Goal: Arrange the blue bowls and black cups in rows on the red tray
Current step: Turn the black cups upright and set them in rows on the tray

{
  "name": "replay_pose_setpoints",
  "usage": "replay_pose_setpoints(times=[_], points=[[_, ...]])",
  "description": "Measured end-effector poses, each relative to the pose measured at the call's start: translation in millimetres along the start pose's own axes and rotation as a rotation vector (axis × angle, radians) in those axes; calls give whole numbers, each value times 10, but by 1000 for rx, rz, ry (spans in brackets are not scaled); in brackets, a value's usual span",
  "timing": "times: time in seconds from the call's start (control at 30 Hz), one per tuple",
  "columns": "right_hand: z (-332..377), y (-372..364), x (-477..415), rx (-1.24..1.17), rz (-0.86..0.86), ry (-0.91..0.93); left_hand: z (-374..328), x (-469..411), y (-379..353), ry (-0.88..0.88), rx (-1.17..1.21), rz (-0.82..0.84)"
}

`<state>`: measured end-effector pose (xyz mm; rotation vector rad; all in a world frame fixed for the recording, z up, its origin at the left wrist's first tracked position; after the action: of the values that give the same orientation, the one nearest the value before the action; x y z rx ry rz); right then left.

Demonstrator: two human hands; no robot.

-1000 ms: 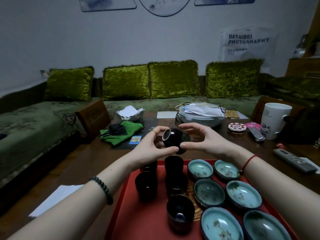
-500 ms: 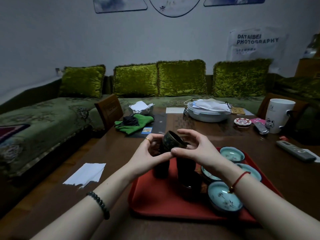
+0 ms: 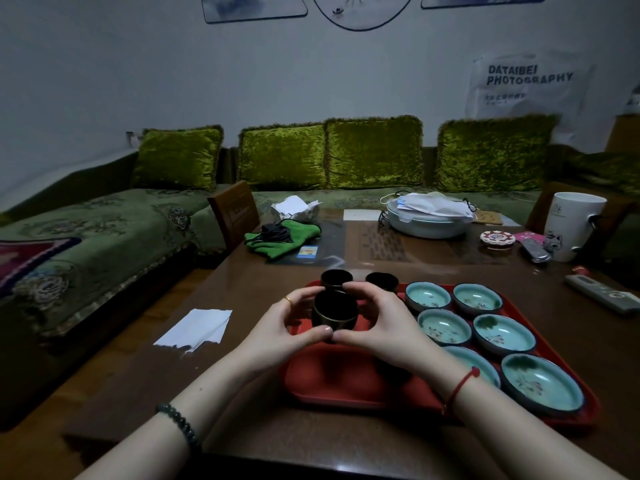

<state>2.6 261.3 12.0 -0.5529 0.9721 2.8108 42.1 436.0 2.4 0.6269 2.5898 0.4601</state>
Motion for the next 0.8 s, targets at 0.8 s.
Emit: replay_pose_setpoints(times=[0.8], points=[[-160, -48, 92, 452, 264, 104, 372, 111, -101, 58, -249, 101]])
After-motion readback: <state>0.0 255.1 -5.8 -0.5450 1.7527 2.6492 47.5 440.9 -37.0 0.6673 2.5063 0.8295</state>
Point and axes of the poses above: each hand's wrist, its own x-axis away from the middle knuckle, its own y-axis out of the back of the hand, z = x × y, the point moved 1 cm from there along -x, towards the middle knuckle
